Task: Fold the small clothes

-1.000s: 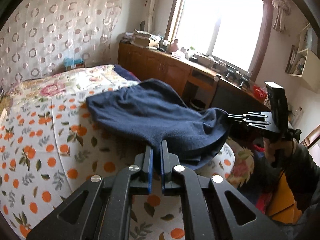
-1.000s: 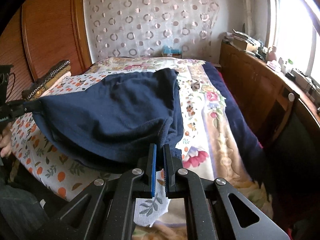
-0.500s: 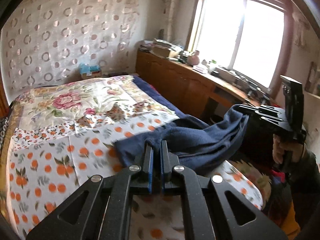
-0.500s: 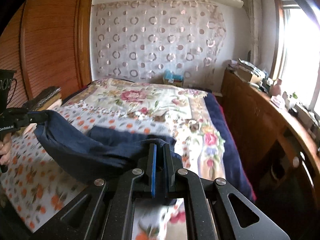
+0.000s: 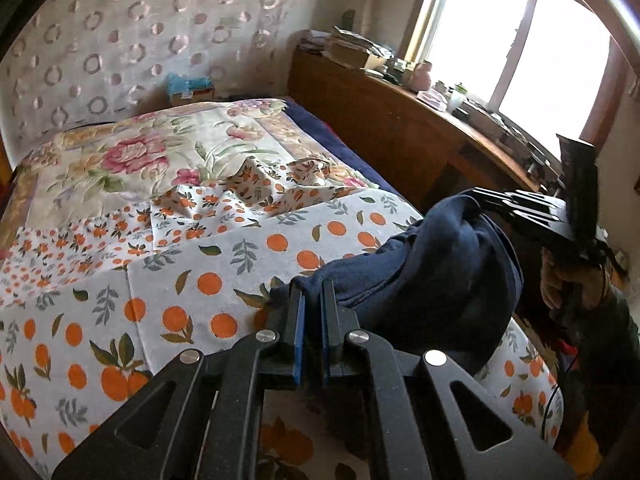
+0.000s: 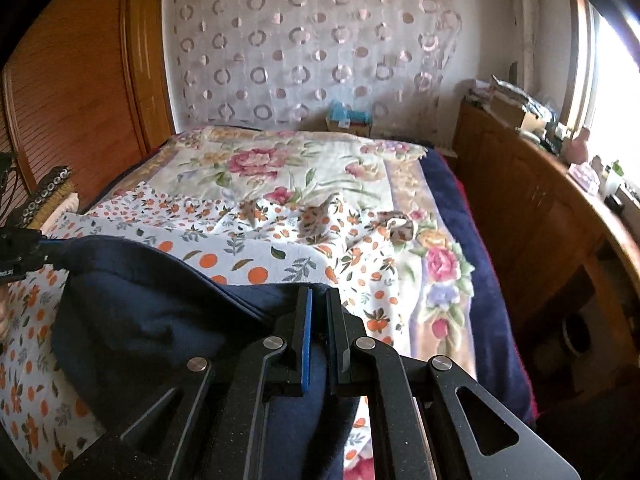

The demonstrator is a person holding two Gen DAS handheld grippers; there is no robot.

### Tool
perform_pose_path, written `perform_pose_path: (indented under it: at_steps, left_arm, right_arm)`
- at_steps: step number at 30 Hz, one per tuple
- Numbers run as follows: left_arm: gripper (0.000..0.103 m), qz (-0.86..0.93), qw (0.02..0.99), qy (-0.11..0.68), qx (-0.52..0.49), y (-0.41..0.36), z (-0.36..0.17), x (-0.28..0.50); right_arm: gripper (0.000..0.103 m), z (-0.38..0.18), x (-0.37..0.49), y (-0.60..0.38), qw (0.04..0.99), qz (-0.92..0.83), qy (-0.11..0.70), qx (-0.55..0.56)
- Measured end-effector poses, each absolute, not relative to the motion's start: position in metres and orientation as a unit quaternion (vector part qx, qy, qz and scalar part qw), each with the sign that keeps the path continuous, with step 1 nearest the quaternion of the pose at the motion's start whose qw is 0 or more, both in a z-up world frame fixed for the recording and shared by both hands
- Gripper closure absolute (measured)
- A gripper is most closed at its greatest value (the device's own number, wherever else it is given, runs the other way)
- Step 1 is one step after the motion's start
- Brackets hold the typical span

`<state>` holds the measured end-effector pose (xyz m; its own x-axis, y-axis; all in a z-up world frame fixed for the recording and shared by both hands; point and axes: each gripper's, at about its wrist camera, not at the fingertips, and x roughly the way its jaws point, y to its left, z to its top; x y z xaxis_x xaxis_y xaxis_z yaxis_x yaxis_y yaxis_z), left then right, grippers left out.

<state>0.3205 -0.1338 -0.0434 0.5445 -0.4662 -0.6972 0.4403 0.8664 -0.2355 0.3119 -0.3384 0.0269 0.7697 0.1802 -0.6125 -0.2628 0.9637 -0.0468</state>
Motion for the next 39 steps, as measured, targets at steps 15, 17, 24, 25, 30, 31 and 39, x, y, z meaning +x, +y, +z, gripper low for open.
perform_pose_path:
  at_steps: [15, 17, 24, 25, 30, 31, 39]
  left_arm:
    - [0.039, -0.253, 0.873, 0.417, -0.012, -0.13, -0.057, 0.324]
    - [0.039, -0.255, 0.866, 0.429, -0.017, -0.133, -0.066, 0.328]
    - [0.039, -0.265, 0.843, 0.466, -0.04, -0.144, -0.088, 0.345]
    - [0.039, -0.266, 0.844, 0.464, -0.04, -0.145, -0.088, 0.346]
    - [0.042, -0.272, 0.845, 0.458, -0.04, -0.15, -0.088, 0.346]
    - [0.047, -0.278, 0.844, 0.457, -0.039, -0.152, -0.089, 0.346]
    - [0.082, -0.275, 0.855, 0.438, 0.018, -0.168, -0.078, 0.331]
  right_arm:
    - [0.045, 0.026, 0.287, -0.363, 0.93, 0.146, 0.337, -0.016]
    - [0.045, 0.02, 0.288, -0.362, 0.926, 0.143, 0.348, -0.022]
    - [0.044, 0.005, 0.309, -0.363, 0.914, 0.136, 0.382, -0.018]
    - [0.044, 0.005, 0.31, -0.363, 0.913, 0.136, 0.385, -0.015]
    - [0.044, 0.005, 0.313, -0.36, 0.907, 0.147, 0.396, -0.006]
    - [0.044, 0.003, 0.312, -0.36, 0.905, 0.148, 0.398, -0.003]
    - [0.044, -0.006, 0.318, -0.37, 0.887, 0.169, 0.426, 0.058]
